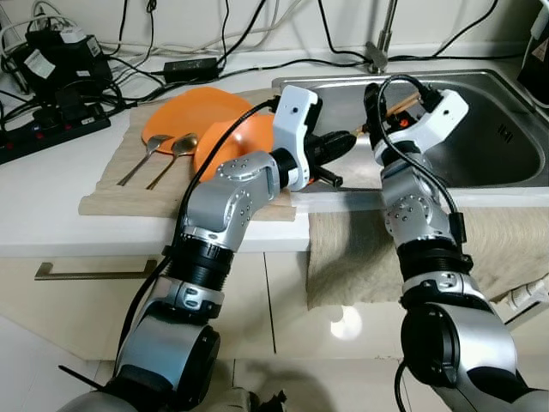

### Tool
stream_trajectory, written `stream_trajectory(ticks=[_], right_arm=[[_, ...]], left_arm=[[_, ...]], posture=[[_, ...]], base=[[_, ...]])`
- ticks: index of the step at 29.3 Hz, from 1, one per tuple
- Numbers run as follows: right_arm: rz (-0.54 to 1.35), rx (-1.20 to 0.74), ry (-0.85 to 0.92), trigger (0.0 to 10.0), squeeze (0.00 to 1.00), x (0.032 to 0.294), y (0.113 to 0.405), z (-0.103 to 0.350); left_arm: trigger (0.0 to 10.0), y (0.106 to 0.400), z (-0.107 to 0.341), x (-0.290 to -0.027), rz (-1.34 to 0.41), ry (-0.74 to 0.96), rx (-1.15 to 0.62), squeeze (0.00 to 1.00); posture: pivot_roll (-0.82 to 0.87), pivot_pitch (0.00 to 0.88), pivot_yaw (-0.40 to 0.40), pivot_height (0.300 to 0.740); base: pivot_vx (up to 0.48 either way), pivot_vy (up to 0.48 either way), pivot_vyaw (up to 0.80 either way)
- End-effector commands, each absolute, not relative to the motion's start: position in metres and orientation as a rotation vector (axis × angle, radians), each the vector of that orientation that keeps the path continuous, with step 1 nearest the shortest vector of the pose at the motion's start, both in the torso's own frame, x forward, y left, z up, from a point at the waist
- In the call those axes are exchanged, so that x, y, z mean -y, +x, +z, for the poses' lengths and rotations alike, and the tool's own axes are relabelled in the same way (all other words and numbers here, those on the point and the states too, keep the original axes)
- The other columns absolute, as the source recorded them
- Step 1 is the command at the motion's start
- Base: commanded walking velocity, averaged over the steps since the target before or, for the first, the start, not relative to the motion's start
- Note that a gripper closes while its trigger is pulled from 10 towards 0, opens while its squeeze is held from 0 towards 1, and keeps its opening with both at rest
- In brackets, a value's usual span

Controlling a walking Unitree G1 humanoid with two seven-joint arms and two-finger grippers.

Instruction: Kitchen organization

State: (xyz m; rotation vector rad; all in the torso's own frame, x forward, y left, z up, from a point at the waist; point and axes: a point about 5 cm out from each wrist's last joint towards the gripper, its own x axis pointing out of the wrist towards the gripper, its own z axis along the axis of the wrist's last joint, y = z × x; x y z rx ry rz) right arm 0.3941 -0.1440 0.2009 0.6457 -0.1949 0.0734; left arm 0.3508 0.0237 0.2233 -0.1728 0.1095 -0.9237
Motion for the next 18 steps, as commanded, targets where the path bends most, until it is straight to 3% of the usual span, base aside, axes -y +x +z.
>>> stream_trajectory(ticks=[1, 18], right_arm=[[0.038, 0.138, 0.659, 0.0, 0.00, 0.1463, 0.3942, 0.1881], [0.013, 0.123, 0.731, 0.0, 0.00, 0.1480, 0.3932, 0.1792]], left_arm=[[0.0, 0.3445, 0.2467, -0.0201, -0.980, -0.199, -0.004, 0.00], [0.0, 0.3448, 0.2470, -0.0229, -0.982, -0.185, -0.015, 0.00]], posture=[[0.07, 0.000, 0.081, 0.740], [0.07, 0.000, 0.085, 0.740]], base=[[0.000, 0.000, 0.00], [0.000, 0.000, 0.00]])
